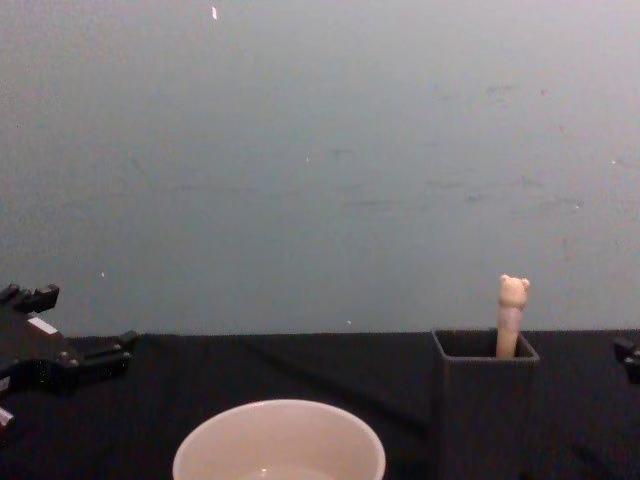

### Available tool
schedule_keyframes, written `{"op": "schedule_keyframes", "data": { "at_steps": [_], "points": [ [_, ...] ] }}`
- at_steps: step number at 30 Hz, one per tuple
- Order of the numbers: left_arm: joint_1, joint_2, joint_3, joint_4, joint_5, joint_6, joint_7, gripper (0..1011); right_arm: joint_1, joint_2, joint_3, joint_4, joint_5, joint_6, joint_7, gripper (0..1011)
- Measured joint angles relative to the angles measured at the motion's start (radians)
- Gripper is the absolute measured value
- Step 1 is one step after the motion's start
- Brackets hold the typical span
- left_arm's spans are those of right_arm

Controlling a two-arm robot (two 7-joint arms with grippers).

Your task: Pick up the stirring spoon with one hand, stir inside the cup, then place it back in its original position.

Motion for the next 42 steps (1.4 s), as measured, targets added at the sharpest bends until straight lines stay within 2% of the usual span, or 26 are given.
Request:
{"op": "schedule_keyframes", "data": {
  "at_steps": [42],
  "points": [
    [0.0,0.0,0.0,0.0,0.0,0.0,0.0,1001,0.0,0.0,0.0,0.0,0.0,0.0,0.0,1000]
  ]
}}
